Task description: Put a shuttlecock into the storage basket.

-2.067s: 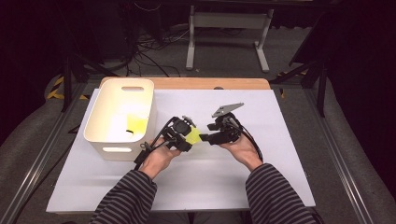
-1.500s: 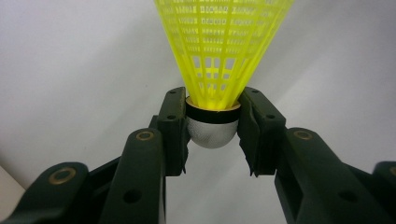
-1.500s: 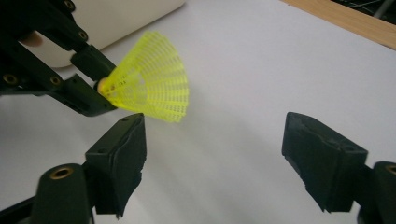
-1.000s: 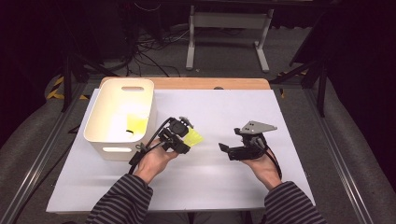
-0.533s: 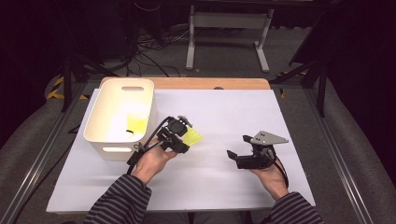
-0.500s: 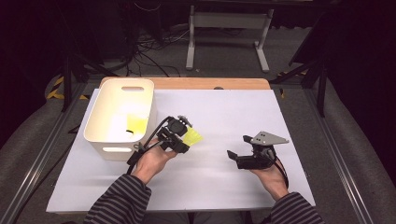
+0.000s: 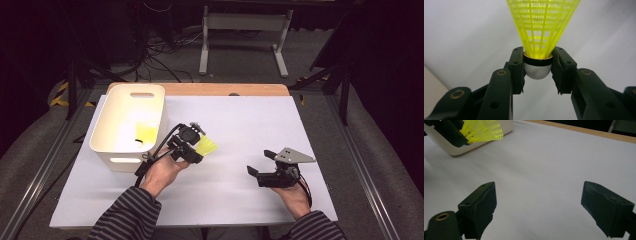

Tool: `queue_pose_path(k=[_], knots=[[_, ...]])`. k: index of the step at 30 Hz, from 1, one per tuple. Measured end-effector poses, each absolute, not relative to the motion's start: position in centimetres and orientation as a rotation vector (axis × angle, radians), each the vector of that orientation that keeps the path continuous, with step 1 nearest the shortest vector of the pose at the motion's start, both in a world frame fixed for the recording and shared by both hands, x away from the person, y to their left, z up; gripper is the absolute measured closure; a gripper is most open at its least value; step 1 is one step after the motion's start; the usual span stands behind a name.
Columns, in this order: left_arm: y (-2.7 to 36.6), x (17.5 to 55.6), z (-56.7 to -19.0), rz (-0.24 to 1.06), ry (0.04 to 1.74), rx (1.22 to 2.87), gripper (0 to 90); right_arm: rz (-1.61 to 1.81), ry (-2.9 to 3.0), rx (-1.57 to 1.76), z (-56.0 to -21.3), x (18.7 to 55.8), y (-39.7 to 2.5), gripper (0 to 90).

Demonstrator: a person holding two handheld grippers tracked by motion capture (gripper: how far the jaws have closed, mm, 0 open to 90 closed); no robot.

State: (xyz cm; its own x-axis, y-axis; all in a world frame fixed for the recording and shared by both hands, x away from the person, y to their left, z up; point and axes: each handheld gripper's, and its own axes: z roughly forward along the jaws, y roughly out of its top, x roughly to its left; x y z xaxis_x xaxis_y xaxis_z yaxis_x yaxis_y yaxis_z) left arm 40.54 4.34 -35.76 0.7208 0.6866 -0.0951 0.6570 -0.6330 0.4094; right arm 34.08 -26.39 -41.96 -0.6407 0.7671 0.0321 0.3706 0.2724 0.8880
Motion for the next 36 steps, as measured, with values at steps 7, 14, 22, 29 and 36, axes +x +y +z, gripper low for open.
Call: queue_pose_path(k=[7,14,22,29,36], knots=[[4.4,40.6,-35.3,0.088,1.042,2.501,64.8,1.334,2.115,1.067,-42.8,33.6,-27.6,12.0],[4.5,40.5,-34.2,0.111,1.034,2.502,64.8,1.351,2.081,1.084,-43.3,33.3,-28.4,10.8],[4.9,40.7,-33.1,0.102,1.040,2.490,64.8,1.330,2.071,1.107,-43.8,33.5,-28.9,10.5],[5.3,40.8,-32.1,0.113,1.041,2.480,64.8,1.301,2.081,1.082,-44.0,33.5,-28.7,10.3],[6.1,41.1,-31.5,0.113,1.064,2.466,64.8,1.292,2.099,1.081,-44.1,33.5,-28.6,9.8]])
